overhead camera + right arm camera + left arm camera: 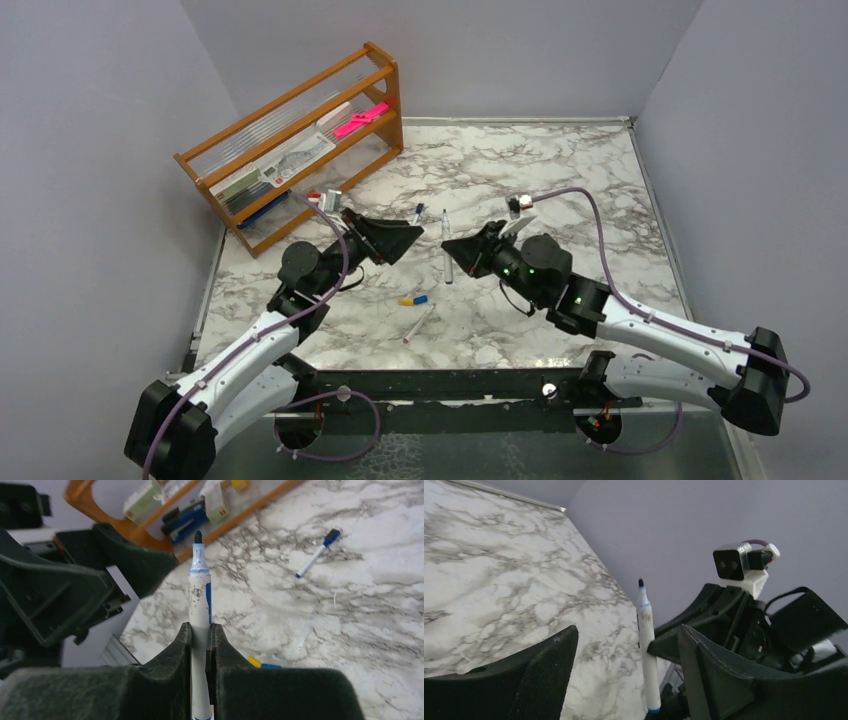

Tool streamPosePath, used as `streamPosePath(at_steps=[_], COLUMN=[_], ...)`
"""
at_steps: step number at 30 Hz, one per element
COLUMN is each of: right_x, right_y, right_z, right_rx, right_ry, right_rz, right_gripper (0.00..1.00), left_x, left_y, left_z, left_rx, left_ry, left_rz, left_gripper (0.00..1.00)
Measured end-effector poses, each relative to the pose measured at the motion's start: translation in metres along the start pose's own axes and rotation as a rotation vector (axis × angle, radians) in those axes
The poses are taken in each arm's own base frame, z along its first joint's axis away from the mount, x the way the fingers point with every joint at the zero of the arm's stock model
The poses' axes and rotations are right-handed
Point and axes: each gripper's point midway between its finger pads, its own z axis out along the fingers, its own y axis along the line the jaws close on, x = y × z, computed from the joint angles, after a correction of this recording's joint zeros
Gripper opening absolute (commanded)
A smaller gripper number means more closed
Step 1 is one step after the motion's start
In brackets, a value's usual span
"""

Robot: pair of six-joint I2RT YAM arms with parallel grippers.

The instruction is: Insert the pens into the pen caps

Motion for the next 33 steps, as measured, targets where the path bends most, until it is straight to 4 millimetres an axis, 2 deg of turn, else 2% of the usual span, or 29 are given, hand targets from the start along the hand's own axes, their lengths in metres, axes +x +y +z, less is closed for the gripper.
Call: streamPosePath(at_steps=[4, 8, 13, 16, 17, 20, 26, 28, 29, 31, 33], right_x=[-0.033, -0.053, -0.07, -0.072, -0.073, -0.073, -0.074, -0.074, -0.074, -0.075, -0.077], right_y=[0.016, 0.029, 0.04, 0.044, 0.044, 0.047, 0.055, 0.057, 0.057, 0.058, 0.06], right_z=[-0.01, -0.015, -0.019, -0.02, -0.021, -0.021, -0.023, -0.024, -0.024, -0.024, -0.025], right_rx=[-0.091, -0.15, -0.199, -0.214, -0.218, -0.231, -0.274, -0.282, -0.283, -0.286, -0.287], right_ry=[-0.142, -0.227, -0.287, -0.297, -0.298, -0.298, -0.295, -0.294, -0.294, -0.291, -0.289], right_rz=[0.053, 0.059, 0.061, 0.056, 0.054, 0.05, 0.047, 0.037, 0.03, 0.018, -0.004], right_gripper=[0.02, 0.02, 0.02, 0.02, 0.02, 0.02, 0.02, 0.02, 0.07, 0.25, 0.35], left_x=[0.01, 0.02, 0.048, 0.054, 0.056, 0.058, 0.061, 0.061, 0.061, 0.061, 0.06], left_y=[-0.027, -0.059, -0.075, -0.076, -0.077, -0.08, -0.08, -0.079, -0.079, -0.079, -0.08], left_z=[-0.005, -0.003, 0.0, 0.002, 0.002, 0.003, 0.008, 0.009, 0.009, 0.009, 0.009], left_rx=[0.121, 0.246, 0.318, 0.335, 0.342, 0.358, 0.367, 0.36, 0.359, 0.36, 0.366], left_ry=[0.017, 0.052, 0.127, 0.142, 0.146, 0.15, 0.156, 0.157, 0.155, 0.153, 0.149], left_rz=[-0.036, -0.033, -0.031, -0.022, -0.018, -0.009, 0.003, -0.007, -0.004, 0.001, 0.016], left_gripper=[0.78, 0.78, 0.78, 0.76, 0.73, 0.44, 0.0, 0.0, 0.0, 0.0, 0.0])
